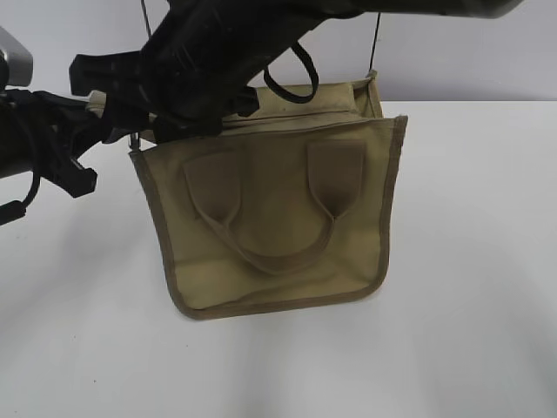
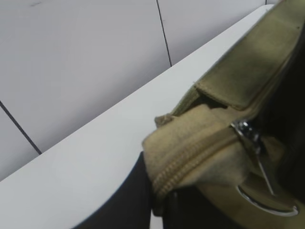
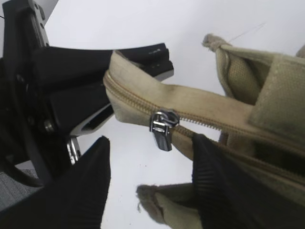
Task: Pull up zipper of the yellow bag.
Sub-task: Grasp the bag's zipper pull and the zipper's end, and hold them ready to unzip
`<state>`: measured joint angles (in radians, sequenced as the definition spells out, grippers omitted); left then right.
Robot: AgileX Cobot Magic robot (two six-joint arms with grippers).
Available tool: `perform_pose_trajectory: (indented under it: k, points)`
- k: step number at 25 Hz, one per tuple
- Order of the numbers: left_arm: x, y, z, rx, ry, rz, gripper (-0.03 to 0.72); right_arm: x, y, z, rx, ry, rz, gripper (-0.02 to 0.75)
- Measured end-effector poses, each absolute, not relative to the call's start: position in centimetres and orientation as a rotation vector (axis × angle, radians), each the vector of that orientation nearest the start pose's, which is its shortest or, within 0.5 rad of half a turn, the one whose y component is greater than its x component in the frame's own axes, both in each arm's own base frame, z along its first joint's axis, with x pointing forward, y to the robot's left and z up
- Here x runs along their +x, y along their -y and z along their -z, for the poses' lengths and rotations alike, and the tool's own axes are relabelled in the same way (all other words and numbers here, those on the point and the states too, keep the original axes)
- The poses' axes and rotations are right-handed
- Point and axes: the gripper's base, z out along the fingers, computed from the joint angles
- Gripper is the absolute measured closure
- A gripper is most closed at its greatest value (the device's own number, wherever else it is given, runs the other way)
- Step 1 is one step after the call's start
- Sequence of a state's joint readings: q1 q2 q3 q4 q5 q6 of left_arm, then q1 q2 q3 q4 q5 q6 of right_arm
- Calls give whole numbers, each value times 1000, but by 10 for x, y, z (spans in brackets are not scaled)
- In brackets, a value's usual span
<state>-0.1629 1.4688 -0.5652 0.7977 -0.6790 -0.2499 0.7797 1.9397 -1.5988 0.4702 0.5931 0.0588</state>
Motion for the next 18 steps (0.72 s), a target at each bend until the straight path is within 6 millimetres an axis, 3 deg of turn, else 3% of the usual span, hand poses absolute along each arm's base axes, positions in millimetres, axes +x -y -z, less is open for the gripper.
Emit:
perform_pose_trajectory:
  k: [18]
  points:
    - [264, 87, -220, 801, -1618, 308, 683, 311, -340, -243, -348, -2555, -891, 418]
